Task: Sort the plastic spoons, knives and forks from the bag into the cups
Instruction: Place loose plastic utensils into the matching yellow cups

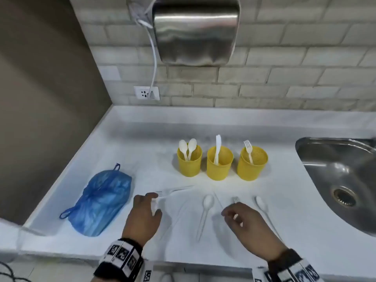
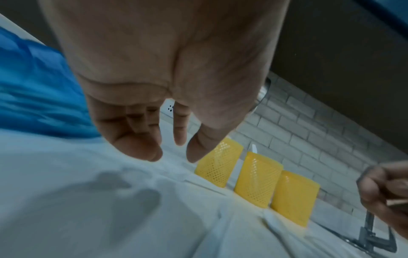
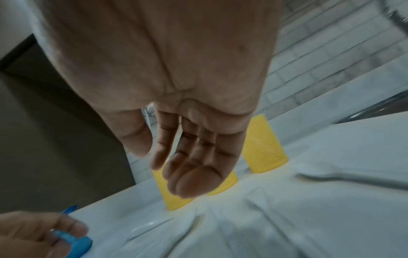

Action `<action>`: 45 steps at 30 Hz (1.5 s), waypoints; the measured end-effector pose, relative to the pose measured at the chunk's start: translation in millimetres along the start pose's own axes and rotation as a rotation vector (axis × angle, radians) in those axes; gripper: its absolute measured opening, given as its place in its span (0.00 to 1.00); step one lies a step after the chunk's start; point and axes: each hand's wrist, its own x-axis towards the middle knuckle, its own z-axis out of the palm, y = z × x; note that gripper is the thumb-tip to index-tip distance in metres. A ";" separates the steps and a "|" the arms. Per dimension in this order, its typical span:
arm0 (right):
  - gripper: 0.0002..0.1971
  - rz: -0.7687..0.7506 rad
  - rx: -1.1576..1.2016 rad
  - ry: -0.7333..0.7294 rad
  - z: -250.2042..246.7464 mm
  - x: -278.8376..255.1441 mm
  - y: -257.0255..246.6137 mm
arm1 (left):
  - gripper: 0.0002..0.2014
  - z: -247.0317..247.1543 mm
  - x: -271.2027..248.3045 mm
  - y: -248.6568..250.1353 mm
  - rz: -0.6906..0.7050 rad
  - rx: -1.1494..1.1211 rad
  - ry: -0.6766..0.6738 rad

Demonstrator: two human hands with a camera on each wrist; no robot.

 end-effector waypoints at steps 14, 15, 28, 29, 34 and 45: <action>0.12 -0.046 -0.280 -0.118 80.3 106.9 -13.3 | 0.14 21.0 88.3 -8.9 0.042 0.198 -0.126; 0.13 -0.047 -0.310 -0.121 83.8 110.7 -15.9 | 0.13 21.1 90.6 -9.3 0.045 0.175 -0.133; 0.07 -0.150 -0.735 0.073 93.4 125.9 -33.5 | 0.10 -9.1 76.5 33.5 0.384 -0.300 -0.070; 0.07 -0.140 -0.737 0.080 88.9 123.2 -34.2 | 0.10 -9.9 73.8 37.9 0.394 -0.325 -0.062; 0.14 -0.020 -0.483 0.083 64.4 102.7 -21.5 | 0.18 -6.6 64.9 49.6 0.351 -0.369 -0.096; 0.17 0.306 -0.310 0.286 19.9 46.5 40.8 | 0.10 31.9 38.9 58.1 0.330 -0.108 -0.419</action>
